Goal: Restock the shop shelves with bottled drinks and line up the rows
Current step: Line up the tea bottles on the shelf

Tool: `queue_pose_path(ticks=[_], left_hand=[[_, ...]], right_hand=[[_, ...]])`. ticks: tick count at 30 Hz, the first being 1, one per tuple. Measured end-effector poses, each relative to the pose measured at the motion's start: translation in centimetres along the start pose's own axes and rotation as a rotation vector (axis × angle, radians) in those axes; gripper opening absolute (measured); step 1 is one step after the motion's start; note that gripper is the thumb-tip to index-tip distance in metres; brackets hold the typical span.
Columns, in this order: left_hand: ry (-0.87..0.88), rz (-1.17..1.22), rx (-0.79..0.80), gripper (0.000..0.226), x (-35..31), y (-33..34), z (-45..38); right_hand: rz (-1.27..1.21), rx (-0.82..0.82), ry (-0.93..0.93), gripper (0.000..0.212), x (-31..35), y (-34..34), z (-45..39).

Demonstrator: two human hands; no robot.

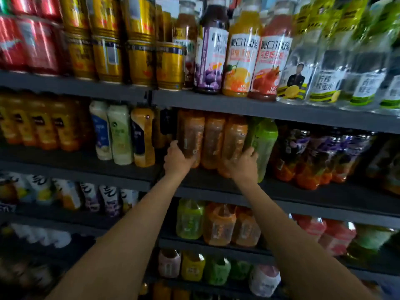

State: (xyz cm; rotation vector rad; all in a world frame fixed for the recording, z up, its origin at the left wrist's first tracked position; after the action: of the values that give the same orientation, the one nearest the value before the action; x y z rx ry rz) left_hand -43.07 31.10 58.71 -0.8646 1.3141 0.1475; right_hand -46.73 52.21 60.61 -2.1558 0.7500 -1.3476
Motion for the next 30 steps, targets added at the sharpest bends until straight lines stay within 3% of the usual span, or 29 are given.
queue_pose_path(ticks=[4, 14, 19, 21, 26, 30], left_hand=[[-0.078, -0.006, -0.042, 0.084, -0.3, 2.8, -1.7], [-0.216, 0.116, -0.079, 0.072, 1.0, 4.8, -5.2], [-0.161, -0.099, -0.101, 0.067, 1.3, 2.1, -4.0], [-0.122, -0.14, -0.089, 0.064, 1.7, 0.1, -3.5], [-0.035, -0.136, -0.061, 0.065, 3.6, -4.9, -3.0], [0.015, -0.188, 0.007, 0.065, 4.1, -5.8, -3.7]], right_hand=[[0.032, 0.087, -0.03, 0.075, -1.2, 2.1, -1.6], [0.132, 0.105, -0.087, 0.053, -3.2, 2.2, -1.9], [0.072, -0.252, -0.331, 0.022, 0.4, -1.1, 0.0], [0.064, -0.317, -0.426, 0.019, 2.4, -1.2, 0.7], [0.051, -0.018, -0.419, 0.032, 5.4, 5.1, 0.8], [-0.014, 0.15, -0.292, 0.044, 5.7, 10.1, 0.5]])
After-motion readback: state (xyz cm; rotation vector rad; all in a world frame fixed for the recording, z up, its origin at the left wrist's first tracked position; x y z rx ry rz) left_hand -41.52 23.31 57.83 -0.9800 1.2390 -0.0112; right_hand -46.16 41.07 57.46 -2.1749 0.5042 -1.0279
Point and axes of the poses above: each hand's wrist, its own z-axis away from the middle knuckle, its own y-axis out of the palm, x = y × z, the point moved 9 cm from there along -z, towards the middle knuckle, and after that the axes turned 13 degrees about -y, right-handed, at the moved point
